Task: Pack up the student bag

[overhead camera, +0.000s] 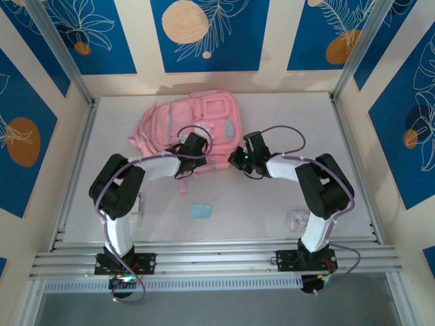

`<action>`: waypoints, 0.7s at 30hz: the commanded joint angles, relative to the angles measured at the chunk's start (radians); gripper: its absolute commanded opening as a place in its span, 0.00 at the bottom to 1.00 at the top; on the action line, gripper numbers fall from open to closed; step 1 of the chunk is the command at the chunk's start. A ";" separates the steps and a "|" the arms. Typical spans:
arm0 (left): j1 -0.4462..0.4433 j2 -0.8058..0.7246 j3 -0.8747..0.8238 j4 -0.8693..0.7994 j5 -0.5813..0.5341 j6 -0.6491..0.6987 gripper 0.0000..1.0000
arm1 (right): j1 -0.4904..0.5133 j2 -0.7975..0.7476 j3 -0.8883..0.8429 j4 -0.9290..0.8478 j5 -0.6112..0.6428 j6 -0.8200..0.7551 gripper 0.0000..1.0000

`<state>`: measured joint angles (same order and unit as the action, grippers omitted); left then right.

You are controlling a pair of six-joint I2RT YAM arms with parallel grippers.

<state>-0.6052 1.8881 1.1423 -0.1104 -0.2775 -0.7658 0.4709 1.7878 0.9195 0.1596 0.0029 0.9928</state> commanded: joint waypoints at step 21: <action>0.127 -0.115 0.103 -0.282 0.341 0.295 0.00 | -0.023 -0.006 -0.010 -0.076 -0.002 -0.031 0.00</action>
<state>-0.5098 1.8000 1.2022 -0.3183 -0.0406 -0.5438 0.4599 1.7878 0.9195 0.1551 -0.0147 0.9901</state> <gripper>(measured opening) 0.056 0.050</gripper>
